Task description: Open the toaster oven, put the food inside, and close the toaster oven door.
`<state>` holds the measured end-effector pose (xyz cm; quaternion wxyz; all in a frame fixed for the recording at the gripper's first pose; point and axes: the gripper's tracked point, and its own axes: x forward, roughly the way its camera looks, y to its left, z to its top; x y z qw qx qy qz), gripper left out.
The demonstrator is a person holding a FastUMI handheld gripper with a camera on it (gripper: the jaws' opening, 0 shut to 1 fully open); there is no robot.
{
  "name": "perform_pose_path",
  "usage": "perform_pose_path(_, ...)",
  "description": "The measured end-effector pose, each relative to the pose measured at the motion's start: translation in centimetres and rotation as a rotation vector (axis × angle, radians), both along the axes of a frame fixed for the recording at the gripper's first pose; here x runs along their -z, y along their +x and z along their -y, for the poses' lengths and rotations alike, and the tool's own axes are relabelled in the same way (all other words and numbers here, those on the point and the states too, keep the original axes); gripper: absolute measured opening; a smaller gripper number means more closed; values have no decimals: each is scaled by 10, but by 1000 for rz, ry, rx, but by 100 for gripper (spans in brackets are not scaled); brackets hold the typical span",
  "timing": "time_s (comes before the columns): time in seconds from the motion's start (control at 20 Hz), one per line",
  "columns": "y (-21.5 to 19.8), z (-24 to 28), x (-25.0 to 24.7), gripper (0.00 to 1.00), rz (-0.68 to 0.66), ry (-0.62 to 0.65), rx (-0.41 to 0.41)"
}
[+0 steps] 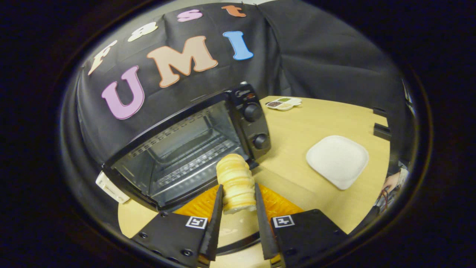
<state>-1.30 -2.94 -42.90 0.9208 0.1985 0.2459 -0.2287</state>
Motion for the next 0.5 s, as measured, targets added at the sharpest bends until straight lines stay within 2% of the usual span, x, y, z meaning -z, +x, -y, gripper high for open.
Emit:
perform_pose_path(0.2,34,-24,2,49,2,70,-34)
perform_pose_path(0.5,79,-35,-2,50,8,63,-40)
